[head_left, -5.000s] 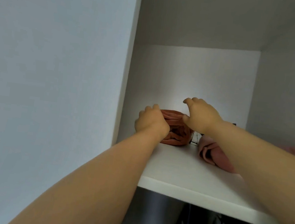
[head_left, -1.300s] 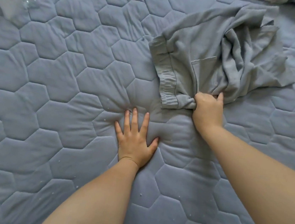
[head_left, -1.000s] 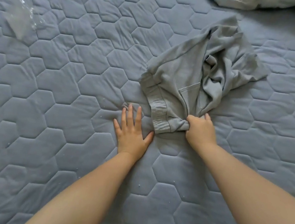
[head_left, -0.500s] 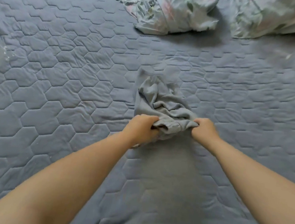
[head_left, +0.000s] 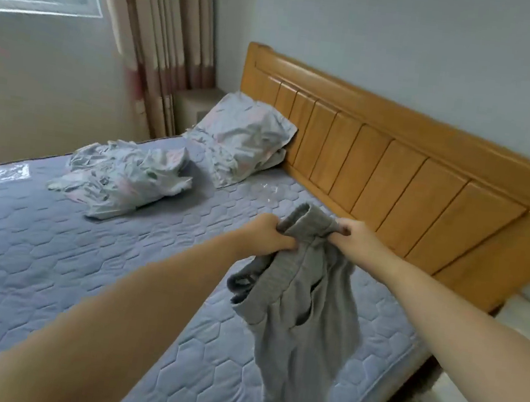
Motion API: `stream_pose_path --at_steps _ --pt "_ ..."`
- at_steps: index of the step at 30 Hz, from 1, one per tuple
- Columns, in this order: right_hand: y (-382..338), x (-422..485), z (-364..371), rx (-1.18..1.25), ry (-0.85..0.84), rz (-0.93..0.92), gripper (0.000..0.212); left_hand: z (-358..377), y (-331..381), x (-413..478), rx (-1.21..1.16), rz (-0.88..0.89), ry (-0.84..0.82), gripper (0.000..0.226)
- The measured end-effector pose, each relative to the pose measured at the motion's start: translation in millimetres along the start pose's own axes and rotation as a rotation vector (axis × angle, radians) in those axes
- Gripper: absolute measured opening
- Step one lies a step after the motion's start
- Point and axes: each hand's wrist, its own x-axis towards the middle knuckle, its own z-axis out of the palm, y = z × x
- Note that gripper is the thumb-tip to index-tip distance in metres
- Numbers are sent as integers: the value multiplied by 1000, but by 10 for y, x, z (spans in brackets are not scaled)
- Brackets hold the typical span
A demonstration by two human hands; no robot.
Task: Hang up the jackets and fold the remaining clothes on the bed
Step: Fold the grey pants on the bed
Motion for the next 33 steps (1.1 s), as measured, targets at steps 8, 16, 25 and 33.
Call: stream_pose_path --at_steps 8,16,25,33 --pt "-516 -912 -1354 66 424 -74 30 107 1623 -306 -201 70 41 28" --pt "-626 -1697 -1716 302 184 1 48 301 2400 -555 -539 112 40 20" --pt "-676 -1756 -1647 88 398 -399 78 325 2677 -436 -820 40 38 33" --pt "-502 -1334 -1807 254 610 -211 21 193 2561 -647 -871 342 -378 39"
